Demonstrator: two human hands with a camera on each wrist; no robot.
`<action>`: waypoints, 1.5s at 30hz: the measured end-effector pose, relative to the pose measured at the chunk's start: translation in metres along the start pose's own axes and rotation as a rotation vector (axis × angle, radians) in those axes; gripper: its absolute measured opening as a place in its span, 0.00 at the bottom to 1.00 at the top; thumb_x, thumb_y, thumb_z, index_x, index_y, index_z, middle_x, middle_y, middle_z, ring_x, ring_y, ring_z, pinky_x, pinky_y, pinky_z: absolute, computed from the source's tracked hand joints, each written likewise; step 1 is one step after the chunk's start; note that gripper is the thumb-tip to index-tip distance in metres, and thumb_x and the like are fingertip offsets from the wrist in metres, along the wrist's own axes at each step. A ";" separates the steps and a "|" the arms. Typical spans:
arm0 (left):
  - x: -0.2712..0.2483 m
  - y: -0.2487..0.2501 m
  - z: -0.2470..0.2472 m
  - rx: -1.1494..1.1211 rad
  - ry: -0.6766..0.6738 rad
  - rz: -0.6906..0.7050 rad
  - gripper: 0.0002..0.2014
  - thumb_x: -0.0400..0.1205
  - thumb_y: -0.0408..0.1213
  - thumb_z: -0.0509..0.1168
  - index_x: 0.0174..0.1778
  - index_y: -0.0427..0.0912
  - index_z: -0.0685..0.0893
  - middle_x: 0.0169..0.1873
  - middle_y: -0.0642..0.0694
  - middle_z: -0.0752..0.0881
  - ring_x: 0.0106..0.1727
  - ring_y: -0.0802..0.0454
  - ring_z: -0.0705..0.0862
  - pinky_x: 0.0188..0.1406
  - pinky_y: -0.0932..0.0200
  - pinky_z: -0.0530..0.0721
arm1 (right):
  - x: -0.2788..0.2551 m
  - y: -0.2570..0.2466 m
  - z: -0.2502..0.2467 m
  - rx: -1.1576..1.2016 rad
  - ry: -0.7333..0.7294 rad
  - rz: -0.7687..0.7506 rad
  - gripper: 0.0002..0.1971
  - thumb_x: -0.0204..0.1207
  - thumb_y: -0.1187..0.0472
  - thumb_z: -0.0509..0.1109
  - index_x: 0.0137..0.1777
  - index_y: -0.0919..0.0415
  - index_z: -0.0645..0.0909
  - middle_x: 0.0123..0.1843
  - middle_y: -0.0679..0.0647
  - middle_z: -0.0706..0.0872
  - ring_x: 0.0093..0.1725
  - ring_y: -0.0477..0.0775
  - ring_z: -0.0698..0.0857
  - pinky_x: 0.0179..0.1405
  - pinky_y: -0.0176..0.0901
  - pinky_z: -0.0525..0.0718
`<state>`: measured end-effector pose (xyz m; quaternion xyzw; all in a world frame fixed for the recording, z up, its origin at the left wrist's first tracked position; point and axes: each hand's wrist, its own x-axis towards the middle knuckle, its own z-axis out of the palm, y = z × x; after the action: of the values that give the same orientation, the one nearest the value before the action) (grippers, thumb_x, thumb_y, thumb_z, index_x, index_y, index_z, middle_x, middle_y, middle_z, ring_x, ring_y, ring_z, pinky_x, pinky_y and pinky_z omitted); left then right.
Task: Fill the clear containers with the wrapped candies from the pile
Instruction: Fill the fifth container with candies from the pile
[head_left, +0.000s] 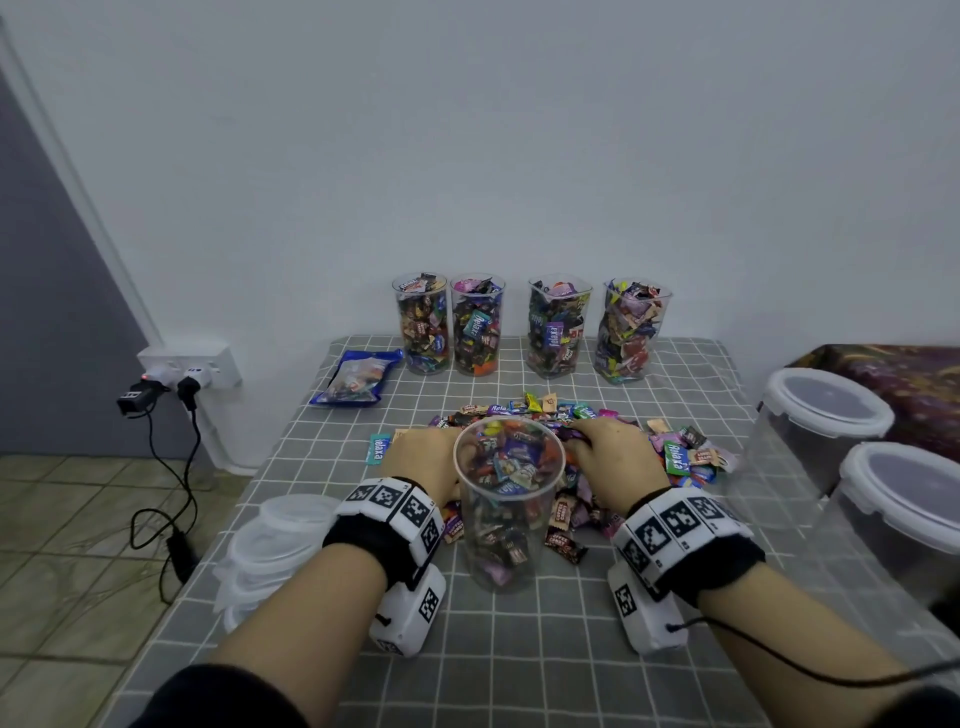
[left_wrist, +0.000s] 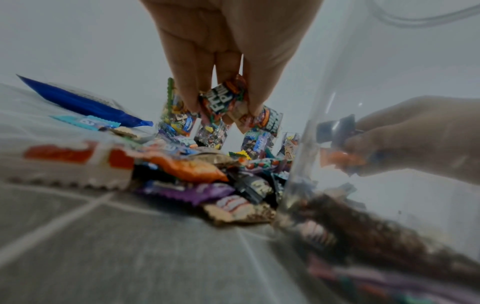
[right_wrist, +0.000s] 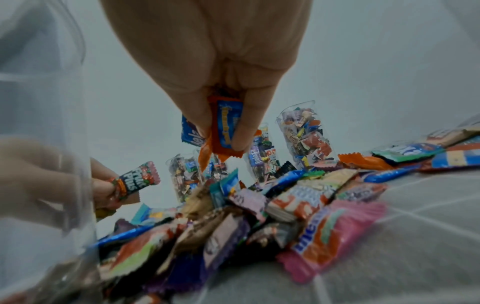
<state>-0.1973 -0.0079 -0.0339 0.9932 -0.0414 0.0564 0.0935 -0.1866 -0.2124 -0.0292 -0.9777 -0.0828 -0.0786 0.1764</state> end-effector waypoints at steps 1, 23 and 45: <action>-0.002 0.001 -0.003 -0.021 0.014 0.000 0.14 0.83 0.45 0.61 0.63 0.49 0.83 0.57 0.46 0.87 0.60 0.45 0.83 0.60 0.51 0.80 | -0.002 -0.001 -0.004 0.019 0.012 0.003 0.12 0.83 0.59 0.60 0.56 0.62 0.84 0.53 0.58 0.87 0.54 0.59 0.82 0.46 0.45 0.74; -0.006 -0.006 -0.047 -0.538 0.431 -0.056 0.12 0.82 0.40 0.65 0.59 0.45 0.87 0.45 0.46 0.88 0.41 0.55 0.81 0.45 0.62 0.77 | -0.042 -0.062 -0.069 0.163 0.182 -0.420 0.11 0.81 0.62 0.65 0.60 0.62 0.83 0.51 0.57 0.86 0.53 0.57 0.82 0.51 0.46 0.76; -0.017 0.003 -0.062 -0.613 0.456 -0.005 0.11 0.82 0.39 0.65 0.58 0.46 0.88 0.39 0.51 0.87 0.40 0.55 0.84 0.45 0.63 0.79 | -0.052 -0.046 -0.042 0.533 0.053 -0.297 0.39 0.68 0.39 0.68 0.78 0.52 0.65 0.74 0.44 0.71 0.73 0.41 0.68 0.70 0.33 0.63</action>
<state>-0.2210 0.0025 0.0254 0.8811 -0.0321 0.2609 0.3931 -0.2516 -0.1915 0.0154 -0.8716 -0.2381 -0.1046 0.4155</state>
